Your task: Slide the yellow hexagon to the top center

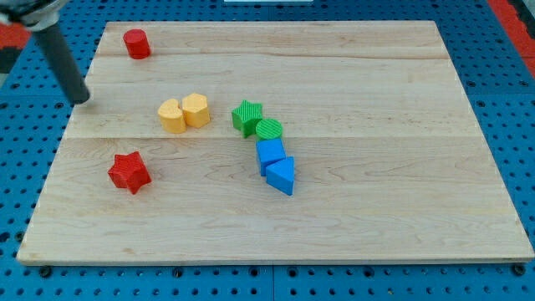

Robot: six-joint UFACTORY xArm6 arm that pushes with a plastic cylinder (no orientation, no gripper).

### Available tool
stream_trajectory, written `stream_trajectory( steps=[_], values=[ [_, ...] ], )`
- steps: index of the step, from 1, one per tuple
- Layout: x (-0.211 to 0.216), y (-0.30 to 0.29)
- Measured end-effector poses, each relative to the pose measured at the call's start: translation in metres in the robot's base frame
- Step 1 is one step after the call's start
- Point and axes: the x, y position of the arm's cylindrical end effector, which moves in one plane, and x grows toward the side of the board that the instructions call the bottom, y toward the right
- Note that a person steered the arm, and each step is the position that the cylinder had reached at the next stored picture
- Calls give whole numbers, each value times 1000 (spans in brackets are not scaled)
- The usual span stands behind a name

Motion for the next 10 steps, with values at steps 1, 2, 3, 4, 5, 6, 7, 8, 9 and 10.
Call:
stream_trajectory(
  steps=[1,2,3,4,5,6,7,8,9,10],
  values=[
    [-8,5],
    [47,105],
    [46,176],
    [3,168],
    [-6,215],
    [-2,237],
    [-41,288],
    [-74,323],
    [-97,364],
    [-126,311]
  ],
)
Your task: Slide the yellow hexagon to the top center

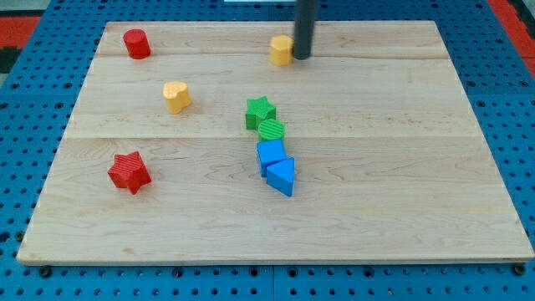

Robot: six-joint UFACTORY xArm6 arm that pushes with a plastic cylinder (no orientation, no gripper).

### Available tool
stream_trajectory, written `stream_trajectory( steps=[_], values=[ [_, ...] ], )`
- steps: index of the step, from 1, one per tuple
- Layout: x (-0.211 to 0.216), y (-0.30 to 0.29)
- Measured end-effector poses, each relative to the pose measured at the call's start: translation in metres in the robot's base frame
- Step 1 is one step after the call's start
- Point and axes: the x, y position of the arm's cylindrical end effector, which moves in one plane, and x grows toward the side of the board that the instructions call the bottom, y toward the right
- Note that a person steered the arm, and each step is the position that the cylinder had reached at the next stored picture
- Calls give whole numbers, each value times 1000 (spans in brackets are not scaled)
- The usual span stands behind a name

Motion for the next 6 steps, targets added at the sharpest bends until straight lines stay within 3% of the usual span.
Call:
stream_trajectory(
  steps=[1,2,3,4,5,6],
  values=[
    [2,10],
    [29,-26],
    [27,-72],
    [-11,-57],
    [-10,-24],
    [24,-29]
  ],
)
